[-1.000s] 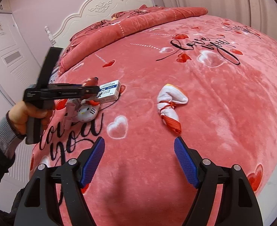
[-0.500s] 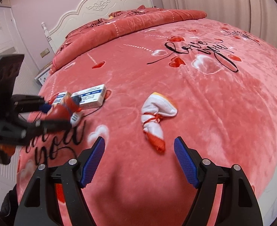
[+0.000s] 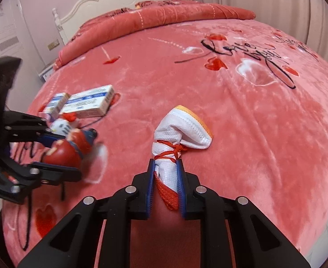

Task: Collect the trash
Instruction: 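Grasp the red cartoon figure with left tool while right tool grasps the white laced sock, then carry the red figure and white sock over the orange bin with both tools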

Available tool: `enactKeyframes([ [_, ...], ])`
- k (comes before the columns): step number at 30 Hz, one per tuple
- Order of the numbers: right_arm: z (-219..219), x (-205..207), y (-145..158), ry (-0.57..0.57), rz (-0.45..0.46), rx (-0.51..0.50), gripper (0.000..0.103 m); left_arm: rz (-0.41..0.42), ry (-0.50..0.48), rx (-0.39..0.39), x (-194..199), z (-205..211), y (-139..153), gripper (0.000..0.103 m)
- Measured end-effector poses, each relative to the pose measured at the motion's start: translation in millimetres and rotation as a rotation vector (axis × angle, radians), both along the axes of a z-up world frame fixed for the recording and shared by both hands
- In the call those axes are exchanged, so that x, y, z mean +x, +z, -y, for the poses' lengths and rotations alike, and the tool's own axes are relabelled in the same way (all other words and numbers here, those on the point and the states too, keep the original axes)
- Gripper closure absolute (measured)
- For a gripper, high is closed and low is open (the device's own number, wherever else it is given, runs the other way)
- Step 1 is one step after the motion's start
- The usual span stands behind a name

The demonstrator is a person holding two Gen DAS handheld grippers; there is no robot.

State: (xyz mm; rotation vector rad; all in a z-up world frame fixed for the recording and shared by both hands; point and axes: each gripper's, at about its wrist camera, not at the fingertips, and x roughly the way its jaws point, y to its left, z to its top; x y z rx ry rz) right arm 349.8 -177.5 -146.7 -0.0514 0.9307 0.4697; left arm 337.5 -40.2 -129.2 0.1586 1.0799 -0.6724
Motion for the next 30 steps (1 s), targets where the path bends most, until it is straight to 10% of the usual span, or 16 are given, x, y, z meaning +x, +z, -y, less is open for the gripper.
enactKeyframes([
  [30, 80.4, -315.3, 100.9, -0.134, 0.030, 0.205, 0.084, 0.100, -0.164, -0.029, -225.5, 72.7, 84.5, 0.058],
])
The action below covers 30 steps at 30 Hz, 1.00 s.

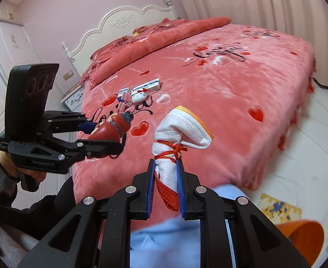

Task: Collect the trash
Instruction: 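Carry the red figure and white sock over the orange bin with both tools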

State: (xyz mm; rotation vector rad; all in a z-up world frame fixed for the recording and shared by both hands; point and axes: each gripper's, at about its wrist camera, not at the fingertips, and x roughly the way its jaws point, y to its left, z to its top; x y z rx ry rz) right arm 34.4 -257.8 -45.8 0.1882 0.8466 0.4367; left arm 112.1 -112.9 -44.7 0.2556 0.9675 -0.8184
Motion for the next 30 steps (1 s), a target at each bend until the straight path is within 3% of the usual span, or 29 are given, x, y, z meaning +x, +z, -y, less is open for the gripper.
enactKeyframes([
  [13, 133.0, -108.4, -0.5, -0.330, 0.016, -0.002, 0.084, 0.000, -0.269, -0.021, -50.2, 131.6, -7.6, 0.057],
  [20, 221.9, -160.8, -34.3, -0.551, -0.047, -0.001, 0.084, -0.038, -0.408, 0.000, -67.7, 209.3, -27.5, 0.057],
  [30, 293.2, -182.5, -97.3, -0.678, -0.159, 0.042, 0.081, -0.098, -0.533, 0.056, -81.8, 284.7, -63.5, 0.056],
])
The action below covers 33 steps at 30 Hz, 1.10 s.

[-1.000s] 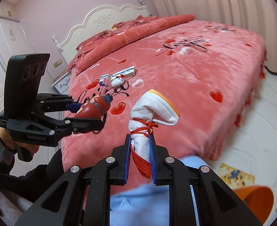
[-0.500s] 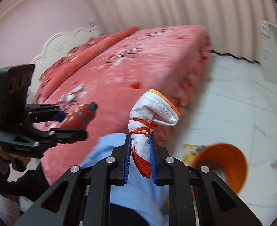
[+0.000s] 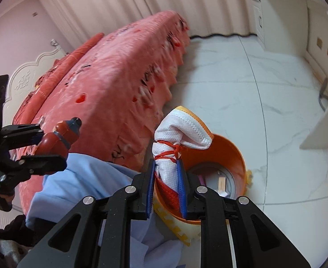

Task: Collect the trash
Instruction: 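Carry the red figure and white sock over the orange bin with both tools, then open right tool dropping the sock while left tool drops the red figure into the bin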

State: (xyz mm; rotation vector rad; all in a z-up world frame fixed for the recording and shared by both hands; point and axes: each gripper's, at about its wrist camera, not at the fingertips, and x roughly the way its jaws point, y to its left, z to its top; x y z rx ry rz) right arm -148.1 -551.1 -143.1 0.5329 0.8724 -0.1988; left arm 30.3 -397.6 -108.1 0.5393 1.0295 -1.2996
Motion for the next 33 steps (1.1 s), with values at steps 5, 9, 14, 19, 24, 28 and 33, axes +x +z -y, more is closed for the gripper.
enactKeyframes([
  [5, 15.9, 3.6, -26.9, -0.039, -0.032, 0.051, 0.066, -0.019, -0.038, 0.039, 1.9, 17.4, -13.5, 0.056],
  [9, 20.3, 4.4, -32.7, -0.050, -0.035, 0.059, 0.052, -0.028, -0.053, 0.064, 2.5, 30.5, -21.1, 0.055],
  [14, 28.9, -6.1, -24.6, -0.090, -0.008, 0.051, 0.052, -0.041, -0.073, 0.088, -1.5, 43.1, -32.7, 0.053],
  [19, 36.6, -12.7, -24.3, -0.116, -0.010, 0.058, 0.052, -0.042, -0.072, 0.106, 0.4, 55.0, -44.6, 0.047],
  [24, 37.9, -13.2, -26.5, -0.122, -0.022, 0.063, 0.052, -0.017, -0.053, 0.124, 2.1, 64.1, -51.7, 0.035],
  [28, 36.2, -11.8, -25.0, -0.118, -0.018, 0.062, 0.052, -0.018, -0.047, 0.131, 1.2, 63.0, -53.4, 0.022],
  [33, 28.0, -6.1, -18.6, -0.102, -0.010, 0.059, 0.052, -0.027, -0.023, 0.129, 4.4, 58.2, -49.6, 0.022],
])
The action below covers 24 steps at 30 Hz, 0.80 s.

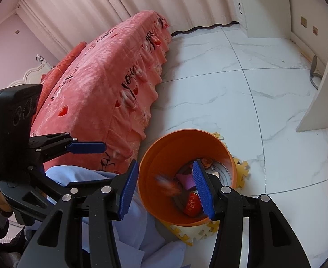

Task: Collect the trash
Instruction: 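Move both tools back over the bed toward the remaining items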

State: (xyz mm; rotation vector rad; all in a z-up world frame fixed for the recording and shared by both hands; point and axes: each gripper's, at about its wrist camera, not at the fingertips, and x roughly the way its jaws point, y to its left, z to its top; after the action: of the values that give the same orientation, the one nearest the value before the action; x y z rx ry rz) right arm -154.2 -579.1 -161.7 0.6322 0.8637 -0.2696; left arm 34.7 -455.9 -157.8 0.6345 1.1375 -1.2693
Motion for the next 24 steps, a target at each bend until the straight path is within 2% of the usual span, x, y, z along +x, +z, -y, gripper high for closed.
enactKeyframes([
  [4, -10.3, 5.4, 10.2, 0.028, 0.014, -0.009, 0.052, 0.015, 0.026, -0.018, 2.2, -8.6, 9.3, 0.022],
  [6, -17.2, 8.9, 16.0, 0.046, 0.022, -0.011, 0.052, 0.026, 0.041, -0.021, 4.8, -15.1, 13.7, 0.018],
  [9, -27.5, 14.7, 24.9, 0.073, 0.036, -0.017, 0.052, 0.048, 0.075, -0.034, 9.1, -30.0, 22.4, 0.017],
  [19, -77.0, 41.0, 58.8, 0.209, 0.088, -0.043, 0.051, 0.123, 0.244, -0.053, 29.7, -100.2, 53.6, 0.011],
  [24, -110.3, 60.0, 71.0, 0.289, 0.102, -0.054, 0.044, 0.137, 0.353, -0.066, 37.0, -141.9, 66.8, 0.011],
])
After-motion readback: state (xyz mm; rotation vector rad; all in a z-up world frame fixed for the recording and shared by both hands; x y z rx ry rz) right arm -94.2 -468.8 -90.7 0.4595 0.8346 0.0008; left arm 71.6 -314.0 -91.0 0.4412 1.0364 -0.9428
